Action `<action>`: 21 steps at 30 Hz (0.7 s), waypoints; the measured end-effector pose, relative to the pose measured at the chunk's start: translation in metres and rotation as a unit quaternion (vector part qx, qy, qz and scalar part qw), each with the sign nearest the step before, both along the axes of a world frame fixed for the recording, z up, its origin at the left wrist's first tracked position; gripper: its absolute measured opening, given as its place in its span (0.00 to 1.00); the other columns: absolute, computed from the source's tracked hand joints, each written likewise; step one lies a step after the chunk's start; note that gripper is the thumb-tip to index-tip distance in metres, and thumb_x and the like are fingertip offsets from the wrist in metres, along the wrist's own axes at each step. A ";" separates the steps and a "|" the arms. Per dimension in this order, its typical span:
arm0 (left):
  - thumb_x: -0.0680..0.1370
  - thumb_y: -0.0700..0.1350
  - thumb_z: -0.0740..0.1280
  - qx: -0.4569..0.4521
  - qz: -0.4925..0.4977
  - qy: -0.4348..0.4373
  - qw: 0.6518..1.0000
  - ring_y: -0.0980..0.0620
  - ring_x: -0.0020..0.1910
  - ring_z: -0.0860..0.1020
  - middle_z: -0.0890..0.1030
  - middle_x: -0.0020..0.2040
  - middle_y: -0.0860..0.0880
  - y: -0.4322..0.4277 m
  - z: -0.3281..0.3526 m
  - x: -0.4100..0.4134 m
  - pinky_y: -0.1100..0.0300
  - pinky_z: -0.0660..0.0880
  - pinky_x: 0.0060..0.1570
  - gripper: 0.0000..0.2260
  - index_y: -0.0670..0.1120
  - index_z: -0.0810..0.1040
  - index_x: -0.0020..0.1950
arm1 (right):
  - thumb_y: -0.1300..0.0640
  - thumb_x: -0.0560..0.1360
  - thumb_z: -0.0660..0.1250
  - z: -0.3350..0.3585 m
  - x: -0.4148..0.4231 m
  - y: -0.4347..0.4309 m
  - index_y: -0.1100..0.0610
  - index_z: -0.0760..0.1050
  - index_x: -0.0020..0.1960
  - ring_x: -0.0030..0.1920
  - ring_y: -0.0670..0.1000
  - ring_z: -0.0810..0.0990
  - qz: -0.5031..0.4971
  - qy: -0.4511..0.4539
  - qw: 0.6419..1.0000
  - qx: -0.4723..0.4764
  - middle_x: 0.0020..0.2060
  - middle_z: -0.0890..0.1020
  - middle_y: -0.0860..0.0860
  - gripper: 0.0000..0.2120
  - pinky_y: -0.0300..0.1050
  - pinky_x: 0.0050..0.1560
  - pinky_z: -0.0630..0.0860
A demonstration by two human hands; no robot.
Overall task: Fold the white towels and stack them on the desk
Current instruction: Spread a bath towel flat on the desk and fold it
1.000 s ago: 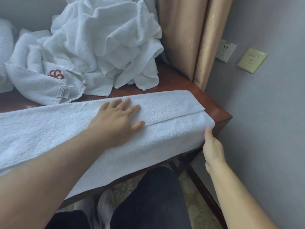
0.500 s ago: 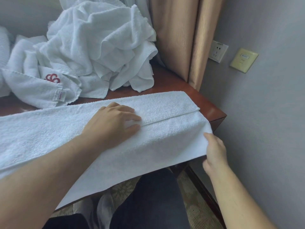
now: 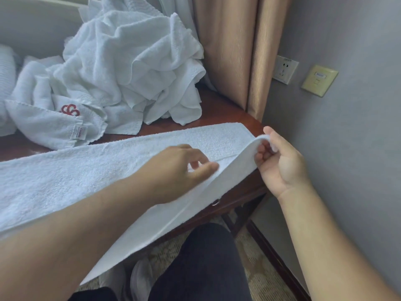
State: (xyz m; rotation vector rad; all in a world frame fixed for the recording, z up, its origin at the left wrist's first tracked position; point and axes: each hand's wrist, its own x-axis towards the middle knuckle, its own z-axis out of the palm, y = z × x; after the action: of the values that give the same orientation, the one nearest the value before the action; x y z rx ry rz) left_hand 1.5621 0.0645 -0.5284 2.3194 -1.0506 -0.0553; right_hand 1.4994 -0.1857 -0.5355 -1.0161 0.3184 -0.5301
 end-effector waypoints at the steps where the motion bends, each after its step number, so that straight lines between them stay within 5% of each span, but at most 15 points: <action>1: 0.75 0.72 0.55 0.026 -0.004 0.014 1.000 0.62 0.45 0.75 0.77 0.49 0.60 -0.007 0.002 -0.006 0.61 0.72 0.43 0.22 0.60 0.78 0.54 | 0.59 0.75 0.69 0.003 0.004 -0.002 0.57 0.82 0.55 0.39 0.47 0.80 0.019 -0.008 1.000 0.023 0.39 0.81 0.50 0.10 0.40 0.38 0.76; 4: 0.81 0.57 0.61 0.051 0.032 0.020 0.998 0.54 0.43 0.78 0.80 0.48 0.54 -0.024 0.001 -0.014 0.53 0.78 0.43 0.13 0.50 0.79 0.51 | 0.68 0.71 0.60 0.010 0.015 -0.009 0.58 0.77 0.61 0.44 0.48 0.80 0.062 -0.012 0.998 0.008 0.45 0.82 0.51 0.21 0.38 0.36 0.74; 6: 0.83 0.53 0.59 0.016 0.079 0.029 0.996 0.51 0.38 0.76 0.78 0.41 0.50 -0.027 0.002 -0.012 0.53 0.72 0.34 0.12 0.49 0.74 0.44 | 0.70 0.76 0.64 0.011 0.023 -0.011 0.57 0.77 0.66 0.49 0.48 0.80 0.010 0.040 0.991 -0.124 0.52 0.83 0.51 0.20 0.38 0.38 0.74; 9: 0.85 0.53 0.57 -0.030 0.123 0.041 0.991 0.50 0.37 0.75 0.76 0.38 0.51 -0.027 0.007 -0.005 0.54 0.68 0.34 0.11 0.52 0.72 0.46 | 0.54 0.79 0.69 0.005 0.031 -0.016 0.49 0.84 0.50 0.48 0.48 0.80 -0.145 0.166 0.871 -0.439 0.45 0.83 0.46 0.05 0.42 0.47 0.73; 11: 0.85 0.54 0.56 -0.021 0.132 0.021 0.991 0.50 0.37 0.75 0.77 0.37 0.51 -0.024 0.010 0.002 0.53 0.71 0.35 0.11 0.52 0.73 0.49 | 0.48 0.78 0.68 -0.002 0.034 -0.020 0.51 0.85 0.46 0.52 0.55 0.76 -0.232 0.186 0.777 -0.555 0.46 0.78 0.50 0.09 0.45 0.50 0.72; 13: 0.85 0.54 0.56 -0.003 0.128 -0.009 0.992 0.50 0.36 0.75 0.76 0.36 0.51 -0.021 0.015 0.012 0.52 0.72 0.36 0.12 0.51 0.75 0.48 | 0.46 0.79 0.66 -0.005 0.040 -0.019 0.58 0.84 0.53 0.59 0.59 0.74 -0.275 0.155 0.731 -0.605 0.54 0.78 0.54 0.16 0.48 0.58 0.71; 15: 0.84 0.56 0.57 0.021 0.125 -0.032 0.991 0.51 0.33 0.74 0.76 0.34 0.52 -0.020 0.024 0.028 0.55 0.69 0.31 0.13 0.52 0.76 0.46 | 0.48 0.81 0.62 -0.003 0.050 -0.019 0.61 0.83 0.55 0.58 0.58 0.77 -0.275 0.109 0.715 -0.634 0.53 0.82 0.55 0.19 0.50 0.59 0.72; 19: 0.84 0.57 0.57 0.095 0.112 -0.067 0.987 0.55 0.33 0.74 0.76 0.35 0.54 -0.019 0.041 0.066 0.59 0.65 0.29 0.13 0.56 0.79 0.48 | 0.47 0.82 0.64 0.011 0.080 -0.029 0.54 0.73 0.38 0.32 0.44 0.72 -0.217 0.124 0.753 -0.609 0.30 0.73 0.43 0.16 0.30 0.32 0.63; 21: 0.84 0.57 0.57 0.121 0.094 -0.101 0.983 0.55 0.35 0.75 0.76 0.35 0.54 -0.022 0.045 0.084 0.59 0.68 0.31 0.13 0.56 0.79 0.49 | 0.48 0.80 0.66 0.015 0.097 -0.037 0.54 0.63 0.32 0.29 0.44 0.68 -0.188 0.162 0.739 -0.626 0.26 0.69 0.47 0.23 0.37 0.28 0.60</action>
State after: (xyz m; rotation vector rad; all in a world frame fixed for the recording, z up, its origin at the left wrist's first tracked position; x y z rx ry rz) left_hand 1.6457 0.0430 -0.4832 2.6824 -0.9579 0.1357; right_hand 1.5966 -0.2228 -0.5200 -2.4189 0.4884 -0.9744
